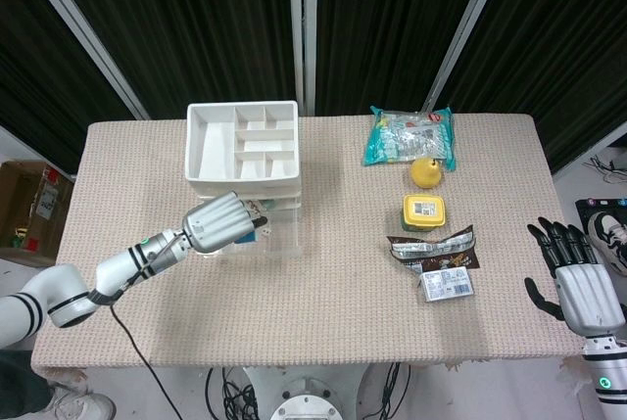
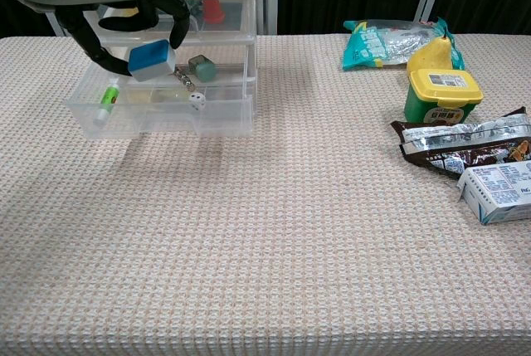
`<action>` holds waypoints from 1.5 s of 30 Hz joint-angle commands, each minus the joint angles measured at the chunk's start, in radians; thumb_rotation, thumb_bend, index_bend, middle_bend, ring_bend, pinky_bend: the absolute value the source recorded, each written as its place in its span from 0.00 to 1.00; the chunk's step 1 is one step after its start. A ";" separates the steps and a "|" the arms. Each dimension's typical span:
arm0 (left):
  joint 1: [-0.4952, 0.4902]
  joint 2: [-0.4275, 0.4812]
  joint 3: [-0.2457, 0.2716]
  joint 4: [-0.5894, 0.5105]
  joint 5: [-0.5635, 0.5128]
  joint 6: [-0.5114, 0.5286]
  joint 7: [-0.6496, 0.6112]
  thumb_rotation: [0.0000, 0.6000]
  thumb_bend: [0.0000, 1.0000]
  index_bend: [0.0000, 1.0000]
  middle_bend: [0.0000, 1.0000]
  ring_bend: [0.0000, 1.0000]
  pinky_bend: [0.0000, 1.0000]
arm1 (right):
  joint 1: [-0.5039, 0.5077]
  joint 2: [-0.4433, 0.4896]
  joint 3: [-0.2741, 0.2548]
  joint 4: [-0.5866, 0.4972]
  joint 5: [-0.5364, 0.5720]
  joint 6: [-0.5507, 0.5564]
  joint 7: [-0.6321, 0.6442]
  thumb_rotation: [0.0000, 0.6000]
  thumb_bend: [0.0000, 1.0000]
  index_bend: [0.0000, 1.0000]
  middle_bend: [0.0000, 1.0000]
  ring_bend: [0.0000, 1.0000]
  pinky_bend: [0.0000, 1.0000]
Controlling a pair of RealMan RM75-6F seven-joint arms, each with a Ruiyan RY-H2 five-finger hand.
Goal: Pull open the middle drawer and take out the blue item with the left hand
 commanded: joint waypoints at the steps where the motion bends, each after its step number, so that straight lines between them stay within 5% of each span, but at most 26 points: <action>1: 0.062 0.040 0.000 -0.114 0.000 0.063 0.087 1.00 0.28 0.53 0.84 0.93 1.00 | 0.004 0.000 -0.001 0.004 -0.008 -0.002 0.006 1.00 0.33 0.00 0.00 0.00 0.00; 7: 0.101 0.012 0.044 -0.232 0.033 0.012 0.237 1.00 0.28 0.53 0.84 0.93 1.00 | 0.011 -0.002 -0.008 0.012 -0.032 -0.002 0.017 1.00 0.33 0.00 0.00 0.00 0.00; 17: 0.133 -0.158 0.056 -0.230 -0.043 -0.154 0.472 1.00 0.28 0.52 0.84 0.93 1.00 | -0.002 -0.001 -0.020 0.031 -0.053 0.026 0.046 1.00 0.33 0.00 0.00 0.00 0.00; 25: 0.157 -0.228 0.027 -0.226 -0.134 -0.203 0.589 1.00 0.19 0.28 0.80 0.91 0.99 | -0.008 -0.002 -0.025 0.044 -0.062 0.040 0.064 1.00 0.33 0.00 0.00 0.00 0.00; 31: 0.209 -0.182 0.011 -0.293 -0.131 -0.095 0.586 1.00 0.03 0.25 0.69 0.81 0.98 | -0.013 0.000 -0.024 0.054 -0.061 0.051 0.079 1.00 0.33 0.00 0.00 0.00 0.00; 40: 0.447 0.057 -0.048 -0.403 -0.219 0.326 0.297 1.00 0.00 0.29 0.62 0.68 0.87 | -0.009 0.000 -0.031 0.080 -0.060 0.036 0.110 1.00 0.33 0.00 0.00 0.00 0.00; 42: 0.503 0.103 -0.053 -0.386 -0.292 0.370 0.244 1.00 0.00 0.31 0.58 0.62 0.78 | -0.004 0.001 -0.033 0.085 -0.066 0.030 0.117 1.00 0.33 0.00 0.00 0.00 0.00; 45: 0.572 0.143 -0.054 -0.331 -0.404 0.387 0.149 0.99 0.00 0.30 0.44 0.43 0.51 | 0.005 0.004 -0.037 0.095 -0.072 0.015 0.127 1.00 0.33 0.00 0.00 0.00 0.00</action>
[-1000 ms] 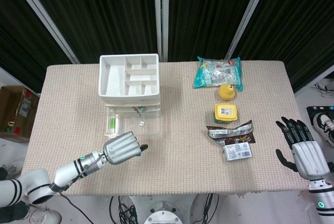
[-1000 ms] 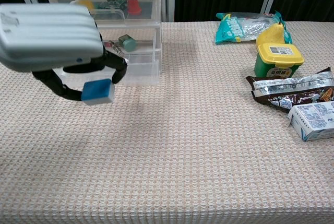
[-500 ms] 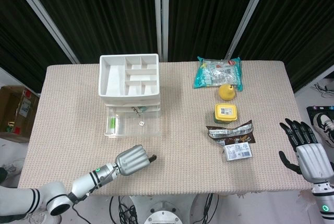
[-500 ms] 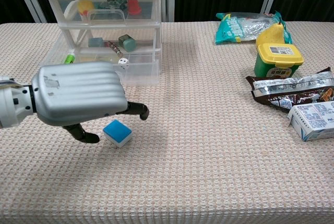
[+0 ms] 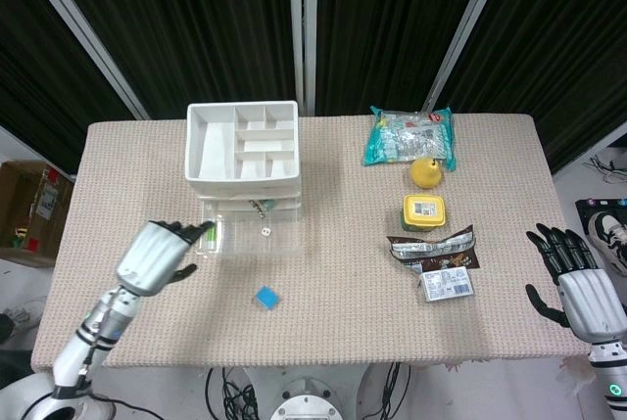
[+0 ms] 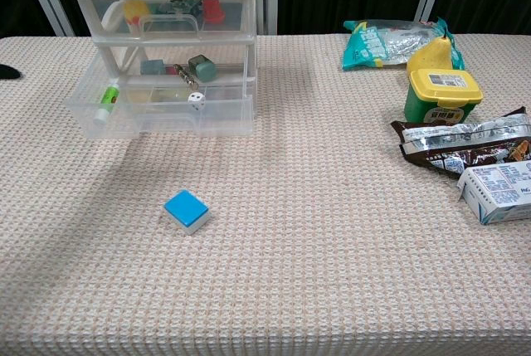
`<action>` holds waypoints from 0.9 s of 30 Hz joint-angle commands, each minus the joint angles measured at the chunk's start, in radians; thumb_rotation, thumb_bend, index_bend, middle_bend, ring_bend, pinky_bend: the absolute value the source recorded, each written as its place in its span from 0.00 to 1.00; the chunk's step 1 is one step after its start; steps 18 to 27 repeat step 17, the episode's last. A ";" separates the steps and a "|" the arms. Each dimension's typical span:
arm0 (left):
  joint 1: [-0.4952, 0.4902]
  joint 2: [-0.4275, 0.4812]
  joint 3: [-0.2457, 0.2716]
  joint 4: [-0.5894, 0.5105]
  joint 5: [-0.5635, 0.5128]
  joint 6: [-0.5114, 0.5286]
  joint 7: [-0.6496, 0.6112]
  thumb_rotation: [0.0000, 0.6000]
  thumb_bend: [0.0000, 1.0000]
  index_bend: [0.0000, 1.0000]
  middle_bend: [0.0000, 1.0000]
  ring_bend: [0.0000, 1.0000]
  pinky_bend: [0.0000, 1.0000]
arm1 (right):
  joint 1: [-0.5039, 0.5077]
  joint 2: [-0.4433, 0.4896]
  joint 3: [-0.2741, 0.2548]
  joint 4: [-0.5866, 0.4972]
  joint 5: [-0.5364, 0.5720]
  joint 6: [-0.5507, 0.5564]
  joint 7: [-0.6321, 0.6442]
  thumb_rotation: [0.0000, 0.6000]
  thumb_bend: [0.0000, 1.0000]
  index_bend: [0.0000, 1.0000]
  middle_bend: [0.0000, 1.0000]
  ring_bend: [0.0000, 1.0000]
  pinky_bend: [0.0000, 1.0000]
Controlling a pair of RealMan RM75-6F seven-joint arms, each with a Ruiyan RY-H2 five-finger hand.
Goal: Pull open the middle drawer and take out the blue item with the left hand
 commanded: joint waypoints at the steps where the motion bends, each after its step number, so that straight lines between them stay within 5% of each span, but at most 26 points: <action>1: 0.124 0.091 -0.016 0.078 -0.175 0.049 -0.173 0.93 0.00 0.29 0.37 0.35 0.40 | 0.009 0.003 -0.004 0.009 -0.006 -0.014 0.006 1.00 0.33 0.00 0.00 0.00 0.00; 4: 0.170 0.079 0.000 0.176 -0.205 0.043 -0.253 0.67 0.00 0.25 0.26 0.25 0.25 | 0.018 0.002 -0.009 0.016 -0.014 -0.026 0.015 1.00 0.34 0.00 0.00 0.00 0.00; 9: 0.248 0.031 0.047 0.251 -0.158 0.068 -0.357 0.38 0.00 0.24 0.23 0.23 0.22 | 0.023 -0.012 -0.016 0.029 -0.035 -0.021 0.025 1.00 0.34 0.00 0.00 0.00 0.00; 13: 0.307 -0.022 0.057 0.255 -0.068 0.189 -0.348 0.16 0.00 0.21 0.21 0.21 0.22 | 0.014 -0.026 -0.022 0.035 -0.055 0.007 0.021 1.00 0.34 0.00 0.00 0.00 0.00; 17: 0.353 -0.067 0.048 0.257 0.014 0.304 -0.290 0.10 0.00 0.21 0.20 0.21 0.22 | 0.004 -0.033 -0.025 0.036 -0.062 0.029 0.011 1.00 0.34 0.00 0.00 0.00 0.00; 27: 0.353 -0.067 0.048 0.257 0.014 0.304 -0.290 0.10 0.00 0.21 0.20 0.21 0.22 | 0.004 -0.033 -0.025 0.036 -0.062 0.029 0.011 1.00 0.34 0.00 0.00 0.00 0.00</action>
